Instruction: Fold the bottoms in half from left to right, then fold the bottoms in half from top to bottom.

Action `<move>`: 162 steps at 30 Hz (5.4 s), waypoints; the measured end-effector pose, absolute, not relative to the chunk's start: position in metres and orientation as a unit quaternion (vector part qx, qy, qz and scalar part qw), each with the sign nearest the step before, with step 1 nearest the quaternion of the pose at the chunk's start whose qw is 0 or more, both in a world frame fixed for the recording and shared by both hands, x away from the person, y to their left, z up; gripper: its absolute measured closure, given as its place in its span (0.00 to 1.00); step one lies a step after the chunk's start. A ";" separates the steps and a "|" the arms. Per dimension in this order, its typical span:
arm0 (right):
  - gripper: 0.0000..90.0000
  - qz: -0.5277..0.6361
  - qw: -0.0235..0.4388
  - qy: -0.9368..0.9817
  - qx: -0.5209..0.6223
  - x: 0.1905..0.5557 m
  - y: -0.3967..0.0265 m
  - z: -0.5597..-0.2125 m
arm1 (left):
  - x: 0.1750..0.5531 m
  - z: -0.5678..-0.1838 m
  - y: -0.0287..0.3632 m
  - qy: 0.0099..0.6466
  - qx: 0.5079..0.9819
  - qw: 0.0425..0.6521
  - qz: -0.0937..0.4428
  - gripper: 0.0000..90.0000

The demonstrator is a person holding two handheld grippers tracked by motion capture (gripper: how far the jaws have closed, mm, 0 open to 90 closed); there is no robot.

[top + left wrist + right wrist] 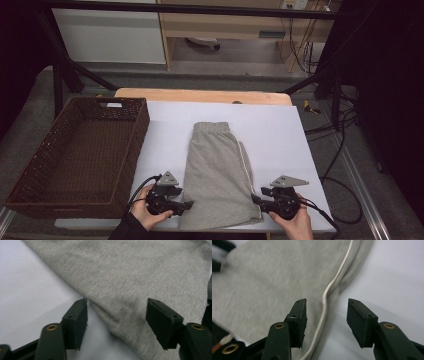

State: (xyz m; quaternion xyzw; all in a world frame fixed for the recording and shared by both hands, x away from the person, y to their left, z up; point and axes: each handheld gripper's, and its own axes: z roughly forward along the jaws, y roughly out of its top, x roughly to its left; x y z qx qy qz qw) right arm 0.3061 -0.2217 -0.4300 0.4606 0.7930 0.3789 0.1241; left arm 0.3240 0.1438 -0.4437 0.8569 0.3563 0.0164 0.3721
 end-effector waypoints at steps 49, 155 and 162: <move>0.30 0.403 0.138 0.799 0.424 0.339 -0.207 -0.448 | 0.330 -0.436 0.157 0.346 0.857 0.382 0.031 0.31; 0.04 0.419 0.127 0.791 0.427 0.339 -0.213 -0.439 | 0.464 -0.381 0.111 0.375 0.843 0.378 0.079 0.10; 0.04 0.417 0.126 0.793 0.427 0.339 -0.213 -0.439 | 0.474 -0.383 0.112 0.386 0.839 0.374 0.084 0.11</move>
